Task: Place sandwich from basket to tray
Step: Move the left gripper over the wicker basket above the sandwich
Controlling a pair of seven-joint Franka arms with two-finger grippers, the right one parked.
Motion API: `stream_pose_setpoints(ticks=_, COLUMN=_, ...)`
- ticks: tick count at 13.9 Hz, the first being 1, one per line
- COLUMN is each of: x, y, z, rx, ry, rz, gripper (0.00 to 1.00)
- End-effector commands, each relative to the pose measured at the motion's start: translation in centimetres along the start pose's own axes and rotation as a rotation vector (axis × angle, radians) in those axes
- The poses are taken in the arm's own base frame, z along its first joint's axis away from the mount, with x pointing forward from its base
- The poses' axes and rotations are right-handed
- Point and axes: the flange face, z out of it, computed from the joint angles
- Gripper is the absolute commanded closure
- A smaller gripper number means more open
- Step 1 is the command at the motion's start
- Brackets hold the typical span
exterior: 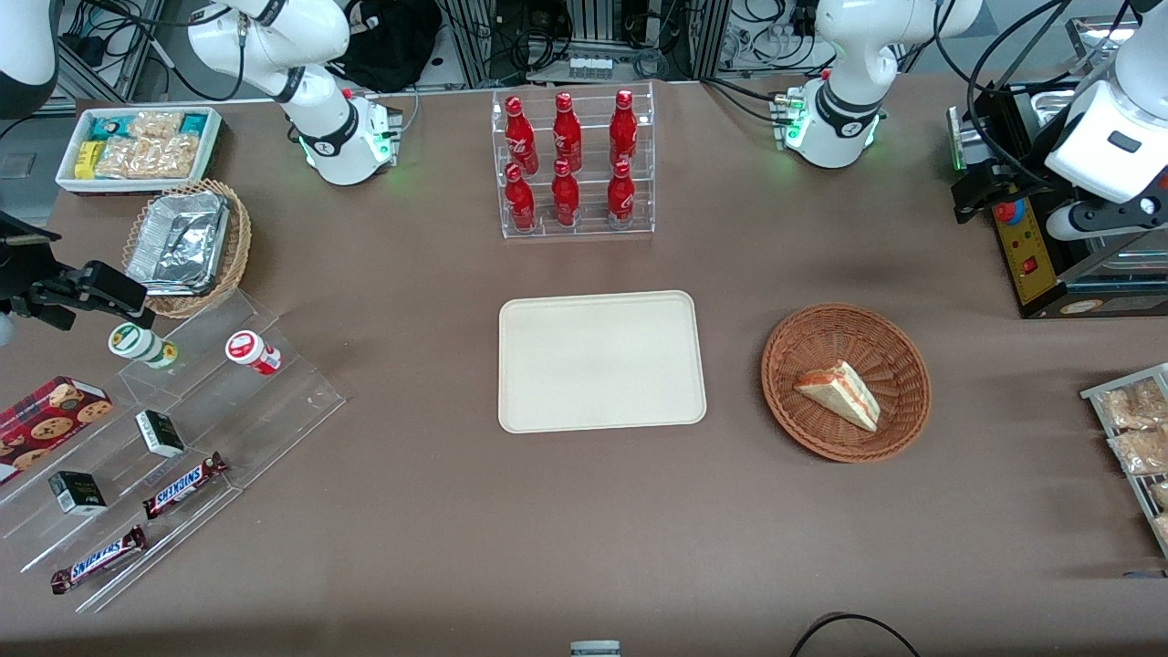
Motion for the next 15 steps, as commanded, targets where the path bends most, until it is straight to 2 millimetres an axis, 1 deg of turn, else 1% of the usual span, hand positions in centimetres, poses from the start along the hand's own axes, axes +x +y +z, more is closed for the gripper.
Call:
stream_pose_setpoints(ticks=1, x=-0.4, y=0.3, z=-0.2, rx=-0.016, ry=0.013, rz=-0.019, gripper=0.0)
stream_pose_setpoints(ticks=3, x=0.6, y=0.8, z=0.8, rx=-0.02, ry=0.0, rz=-0.01, gripper=0.0)
stream_pose_setpoints(ticks=4, x=1.5, y=1.0, z=1.7, rx=-0.016, ry=-0.008, rz=-0.009, gripper=0.0)
stream_pose_setpoints(ticks=6, x=3.3, y=1.4, z=4.2, rx=-0.013, ry=-0.037, rz=-0.018, gripper=0.0)
stream_pose_setpoints(ticks=7, x=4.8, y=2.0, z=6.0, rx=-0.017, ry=-0.041, rz=-0.035, gripper=0.0)
stream_pose_setpoints(ticks=9, x=6.6, y=3.2, z=9.6, rx=-0.017, ry=-0.041, rz=-0.11, gripper=0.0)
stream_pose_setpoints(ticks=10, x=7.0, y=3.7, z=11.5, rx=-0.018, ry=-0.029, rz=-0.158, gripper=0.0)
stream_pose_setpoints(ticks=11, x=7.2, y=4.0, z=12.9, rx=-0.031, ry=-0.02, rz=-0.205, gripper=0.0)
stream_pose_setpoints(ticks=13, x=7.6, y=4.4, z=16.5, rx=-0.045, ry=-0.003, rz=-0.329, gripper=0.0)
stream_pose_setpoints(ticks=15, x=7.8, y=4.7, z=19.5, rx=-0.065, ry=0.03, rz=-0.522, gripper=0.0)
